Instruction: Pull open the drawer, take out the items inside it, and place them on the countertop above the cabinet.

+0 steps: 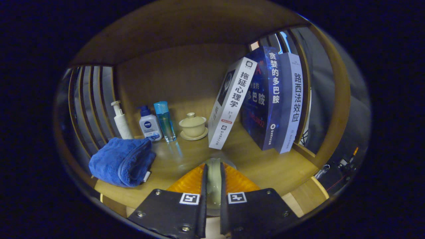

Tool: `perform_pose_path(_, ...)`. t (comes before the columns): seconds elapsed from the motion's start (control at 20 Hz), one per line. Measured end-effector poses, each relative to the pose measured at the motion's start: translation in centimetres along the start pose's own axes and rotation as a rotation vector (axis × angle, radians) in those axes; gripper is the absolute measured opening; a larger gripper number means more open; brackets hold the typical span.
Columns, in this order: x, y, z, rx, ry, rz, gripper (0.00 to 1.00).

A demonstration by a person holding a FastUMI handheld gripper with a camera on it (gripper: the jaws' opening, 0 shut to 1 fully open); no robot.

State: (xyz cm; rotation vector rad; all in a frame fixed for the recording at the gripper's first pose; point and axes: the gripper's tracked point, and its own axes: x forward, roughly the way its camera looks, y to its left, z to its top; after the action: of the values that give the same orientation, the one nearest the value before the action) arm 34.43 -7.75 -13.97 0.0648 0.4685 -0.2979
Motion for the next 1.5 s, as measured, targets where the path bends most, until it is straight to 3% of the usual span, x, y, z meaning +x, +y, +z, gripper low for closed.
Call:
perform_pose_path(0.15, 0.1, 0.1, -0.3, 0.002, 0.008, 0.006, 0.17)
perform_pose_path(0.35, -0.3, 0.0, -0.4, -0.016, 0.004, 0.005, 0.32)
perform_pose_path(0.45, -1.4, 0.3, 0.4, -0.016, -0.030, 0.018, 0.44)
perform_pose_path(0.65, -3.9, 0.7, 2.0, -0.016, -0.114, 0.042, 0.83)
perform_pose_path(0.7, -4.7, 0.9, 2.3, -0.018, -0.134, 0.051, 0.86)
perform_pose_path(1.15, -13.1, 0.6, 4.2, -0.069, -0.293, 0.016, 0.86)
perform_pose_path(1.5, -21.1, -1.7, 0.3, -0.023, -0.368, -0.041, 0.85)
